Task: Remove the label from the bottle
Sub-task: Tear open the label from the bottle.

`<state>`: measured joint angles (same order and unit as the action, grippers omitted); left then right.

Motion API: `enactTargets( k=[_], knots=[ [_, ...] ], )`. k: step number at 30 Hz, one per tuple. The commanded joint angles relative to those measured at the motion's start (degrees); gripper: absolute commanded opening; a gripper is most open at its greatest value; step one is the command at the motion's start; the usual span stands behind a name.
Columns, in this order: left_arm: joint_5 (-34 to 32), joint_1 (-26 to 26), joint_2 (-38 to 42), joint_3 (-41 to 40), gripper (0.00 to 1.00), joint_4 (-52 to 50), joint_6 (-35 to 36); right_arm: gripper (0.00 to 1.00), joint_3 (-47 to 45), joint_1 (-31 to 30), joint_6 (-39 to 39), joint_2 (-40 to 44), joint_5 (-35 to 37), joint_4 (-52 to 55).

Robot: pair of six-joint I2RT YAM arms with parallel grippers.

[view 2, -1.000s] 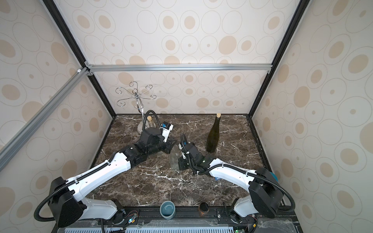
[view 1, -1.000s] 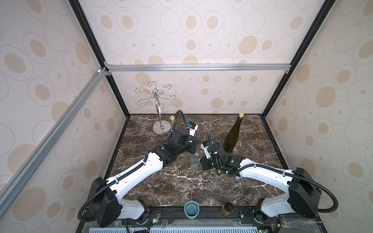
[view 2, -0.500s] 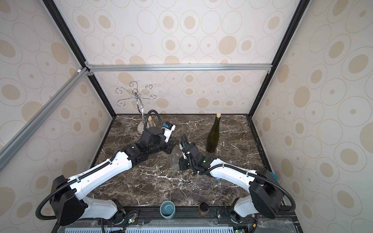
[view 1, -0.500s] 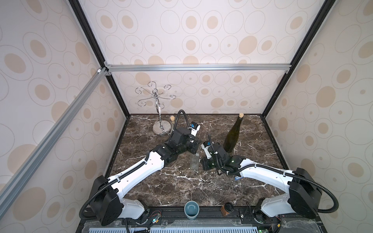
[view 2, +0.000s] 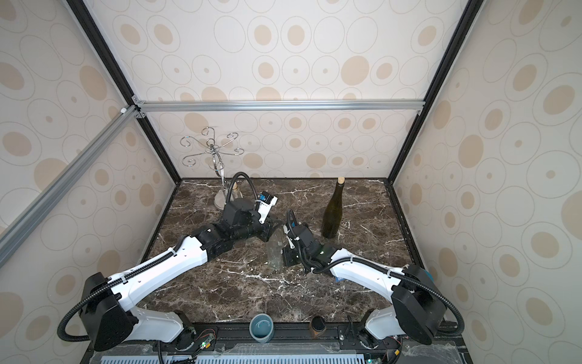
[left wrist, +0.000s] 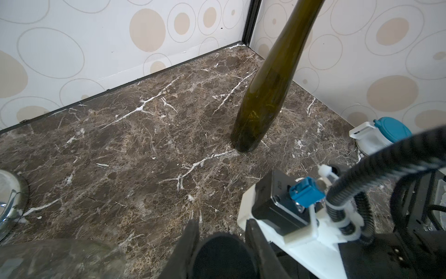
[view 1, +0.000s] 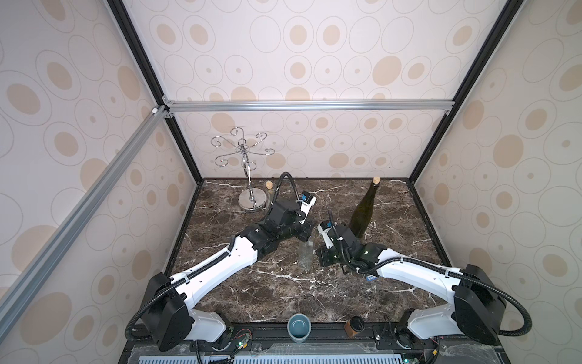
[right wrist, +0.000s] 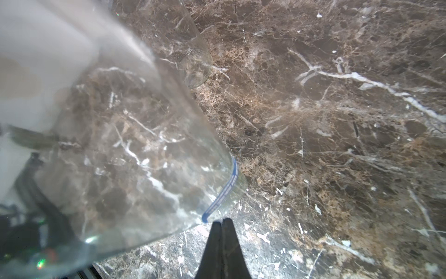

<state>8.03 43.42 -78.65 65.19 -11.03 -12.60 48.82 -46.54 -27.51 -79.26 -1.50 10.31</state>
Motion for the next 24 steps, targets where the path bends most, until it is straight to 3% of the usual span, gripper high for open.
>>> enactTargets(
  k=[1,24],
  knots=[
    [3.3,0.8,-0.9,1.0,0.11,-0.6,0.1,0.0,-1.0,0.6,0.7,1.6,0.3,0.6],
    [4.2,1.9,-1.1,1.2,0.11,-1.0,1.7,0.0,-3.1,2.2,0.9,4.3,0.6,2.2]
  ],
)
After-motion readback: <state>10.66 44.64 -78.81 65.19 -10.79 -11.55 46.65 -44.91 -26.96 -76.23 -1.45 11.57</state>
